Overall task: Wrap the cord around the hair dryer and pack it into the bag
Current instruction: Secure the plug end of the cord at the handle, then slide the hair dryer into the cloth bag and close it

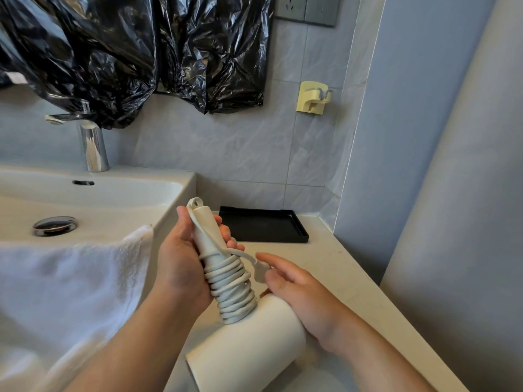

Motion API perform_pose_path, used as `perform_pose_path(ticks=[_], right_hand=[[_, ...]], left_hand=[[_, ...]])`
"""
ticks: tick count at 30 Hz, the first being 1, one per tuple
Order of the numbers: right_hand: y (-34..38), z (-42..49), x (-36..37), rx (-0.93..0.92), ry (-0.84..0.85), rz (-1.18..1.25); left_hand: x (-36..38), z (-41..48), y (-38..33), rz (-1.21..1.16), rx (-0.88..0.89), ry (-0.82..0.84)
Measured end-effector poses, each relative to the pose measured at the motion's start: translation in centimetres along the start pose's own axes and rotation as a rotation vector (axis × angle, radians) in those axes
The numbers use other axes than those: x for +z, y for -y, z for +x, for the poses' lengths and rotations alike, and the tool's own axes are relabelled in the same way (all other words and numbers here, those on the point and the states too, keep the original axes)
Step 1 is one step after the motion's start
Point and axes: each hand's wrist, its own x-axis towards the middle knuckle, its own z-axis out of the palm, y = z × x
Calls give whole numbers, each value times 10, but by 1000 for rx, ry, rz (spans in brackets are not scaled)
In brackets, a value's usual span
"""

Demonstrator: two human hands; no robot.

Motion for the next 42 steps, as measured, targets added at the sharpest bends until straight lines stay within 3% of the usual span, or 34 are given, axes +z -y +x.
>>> perform_pose_path(ticks=[3, 6, 9, 12, 18, 21, 33, 42], right_hand=[[4, -2, -2, 140, -48, 187], [5, -2, -4, 272, 59, 389], [1, -2, -4, 273, 131, 553], [-6, 3, -4, 168, 66, 522], [-14, 15, -10, 4, -284, 537], [-15, 18, -13, -14, -370, 574], [-25, 26, -20, 74, -329, 667], [-38, 34, -25, 114, -447, 624]], left_hand=[[-1, 2, -10, -86, 58, -49], [0, 2, -17, -201, 109, -93], [1, 1, -15, -195, 136, -131], [1, 2, -16, -138, 177, -127], [-1, 7, -13, 139, 179, -12], [-3, 4, -9, 309, 202, -19], [-9, 8, -3, 358, 174, -119], [-19, 12, 14, 267, 82, -146]])
